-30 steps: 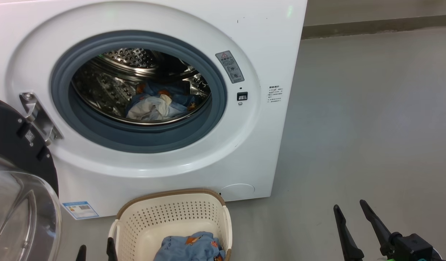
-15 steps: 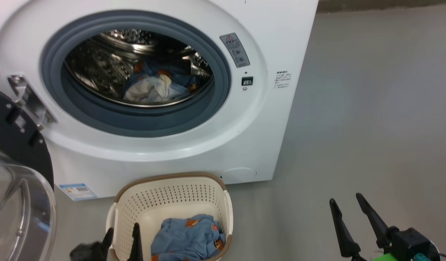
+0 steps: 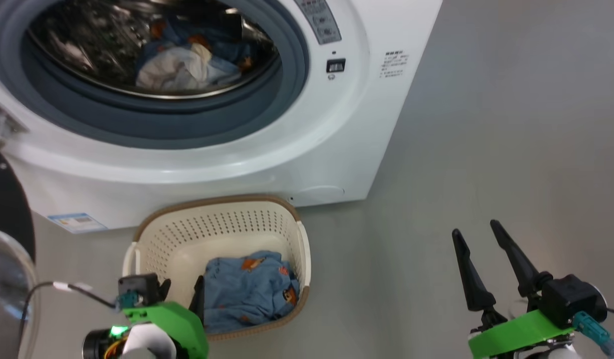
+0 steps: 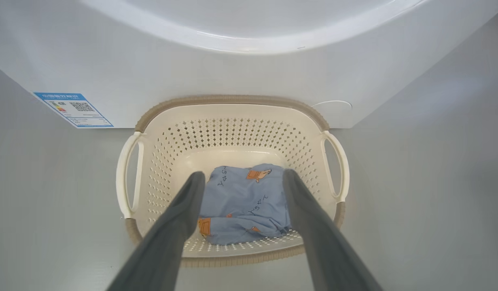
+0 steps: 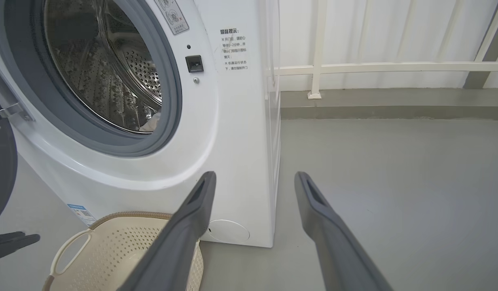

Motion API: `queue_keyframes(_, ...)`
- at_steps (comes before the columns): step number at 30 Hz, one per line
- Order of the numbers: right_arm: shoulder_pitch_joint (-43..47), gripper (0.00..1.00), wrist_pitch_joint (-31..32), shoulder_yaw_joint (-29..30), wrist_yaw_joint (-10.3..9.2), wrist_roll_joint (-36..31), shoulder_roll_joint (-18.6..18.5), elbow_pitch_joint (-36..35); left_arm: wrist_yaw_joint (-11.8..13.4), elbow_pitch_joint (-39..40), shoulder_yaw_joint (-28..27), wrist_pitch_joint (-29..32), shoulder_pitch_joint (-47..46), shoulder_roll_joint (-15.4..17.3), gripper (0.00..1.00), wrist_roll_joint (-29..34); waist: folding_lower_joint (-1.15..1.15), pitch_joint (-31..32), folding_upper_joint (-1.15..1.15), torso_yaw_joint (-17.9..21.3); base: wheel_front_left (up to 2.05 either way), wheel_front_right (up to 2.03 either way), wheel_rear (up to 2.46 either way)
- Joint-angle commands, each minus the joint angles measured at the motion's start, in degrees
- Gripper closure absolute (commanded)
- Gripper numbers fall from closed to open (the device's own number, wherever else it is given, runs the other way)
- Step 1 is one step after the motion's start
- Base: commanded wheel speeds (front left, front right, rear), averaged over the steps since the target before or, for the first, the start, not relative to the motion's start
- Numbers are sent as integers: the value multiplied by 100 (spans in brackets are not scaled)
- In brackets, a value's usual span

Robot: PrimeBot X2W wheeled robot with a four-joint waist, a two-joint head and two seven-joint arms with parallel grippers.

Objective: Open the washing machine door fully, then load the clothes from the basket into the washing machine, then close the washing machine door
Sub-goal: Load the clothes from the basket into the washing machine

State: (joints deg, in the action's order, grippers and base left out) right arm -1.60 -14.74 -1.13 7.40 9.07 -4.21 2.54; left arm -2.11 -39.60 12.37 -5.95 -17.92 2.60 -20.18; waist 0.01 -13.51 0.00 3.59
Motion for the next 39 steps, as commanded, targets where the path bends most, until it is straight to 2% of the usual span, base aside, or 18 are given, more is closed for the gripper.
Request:
queue_keyframes(1,-205,0,-26,-136,9,-78,-85,-170,-56,-164,-141,7,-333,109,0,-46,-1,-422,0,145,0,0,0)
queue_keyframes(10,-505,0,-26,-85,9,-129,-170,-262,-277,-1683,-3,94,-1428,80,0,-161,-1,-1051,0,305,0,0,0)
queue_keyframes(19,-594,0,-26,26,9,-190,-231,-385,-419,-2680,192,173,-2188,39,0,-349,-1,-1549,0,405,0,0,0)
queue_keyframes(25,-590,0,-26,109,9,-223,-297,-475,-490,-3012,345,207,-2464,31,0,-553,-1,-1803,0,464,0,0,0)
queue_keyframes(39,-502,0,-26,236,9,-285,-408,-676,-527,-3203,896,397,-2790,29,0,-1001,-1,-2279,0,537,0,0,0)
